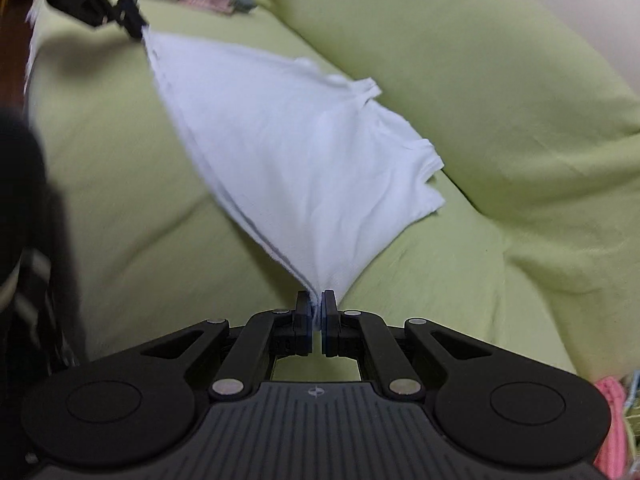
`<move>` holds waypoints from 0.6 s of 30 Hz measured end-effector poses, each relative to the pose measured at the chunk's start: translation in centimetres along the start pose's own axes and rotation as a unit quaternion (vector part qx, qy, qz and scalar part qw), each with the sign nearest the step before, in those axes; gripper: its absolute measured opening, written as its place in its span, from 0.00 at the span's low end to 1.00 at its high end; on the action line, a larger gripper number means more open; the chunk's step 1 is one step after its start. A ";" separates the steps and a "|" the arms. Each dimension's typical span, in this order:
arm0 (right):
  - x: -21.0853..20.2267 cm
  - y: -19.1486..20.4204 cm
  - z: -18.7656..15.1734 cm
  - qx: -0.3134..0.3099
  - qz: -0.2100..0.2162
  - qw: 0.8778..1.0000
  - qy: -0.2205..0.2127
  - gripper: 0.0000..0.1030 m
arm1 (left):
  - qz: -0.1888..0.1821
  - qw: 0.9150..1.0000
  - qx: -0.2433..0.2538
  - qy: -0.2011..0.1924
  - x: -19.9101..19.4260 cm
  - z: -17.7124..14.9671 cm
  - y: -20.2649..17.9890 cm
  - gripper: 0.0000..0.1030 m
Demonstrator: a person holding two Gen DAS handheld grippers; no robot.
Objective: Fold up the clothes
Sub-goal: 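Lower the held tank top onto the sofa seat with both grippers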
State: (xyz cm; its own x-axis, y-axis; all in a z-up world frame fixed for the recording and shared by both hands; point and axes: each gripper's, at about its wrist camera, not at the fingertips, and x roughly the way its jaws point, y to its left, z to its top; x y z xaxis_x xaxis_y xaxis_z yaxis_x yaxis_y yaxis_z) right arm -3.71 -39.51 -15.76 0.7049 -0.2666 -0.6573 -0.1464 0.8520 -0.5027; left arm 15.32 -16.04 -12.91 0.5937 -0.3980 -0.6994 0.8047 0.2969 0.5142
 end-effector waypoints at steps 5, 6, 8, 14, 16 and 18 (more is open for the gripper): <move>0.9 -0.2 0.1 -0.027 -0.020 0.999 0.011 0.04 | -0.005 1.000 0.011 -0.008 -1.9 -1.0 0.2 0.04; 0.9 0.0 0.0 -0.037 -0.024 0.999 0.016 0.09 | -0.001 1.000 0.017 -0.006 -2.1 -1.3 0.1 0.04; 1.3 1.2 -0.6 -0.067 -0.038 0.997 0.023 0.26 | 0.019 0.999 0.043 -0.003 -2.6 -2.1 -0.6 0.06; -0.4 6.2 -2.6 -0.147 -0.078 0.986 0.025 0.34 | 0.088 0.969 0.229 -0.014 -0.4 -2.6 -5.1 0.29; 0.0 7.0 -2.5 -0.165 -0.094 0.982 0.019 0.35 | 0.100 0.959 0.263 -0.017 0.5 -2.3 -5.9 0.30; 0.5 7.6 -2.2 -0.175 -0.106 0.979 0.016 0.35 | 0.117 0.949 0.293 -0.022 1.5 -2.1 -6.3 0.30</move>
State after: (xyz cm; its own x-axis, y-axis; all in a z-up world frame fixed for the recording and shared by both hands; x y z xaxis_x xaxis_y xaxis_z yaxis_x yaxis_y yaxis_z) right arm -6.02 -34.22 -21.14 0.7246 -0.4395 -0.5309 -0.2311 0.5708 -0.7879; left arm 11.12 -16.69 -18.21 0.7448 -0.4208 -0.5179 0.5071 -0.1474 0.8492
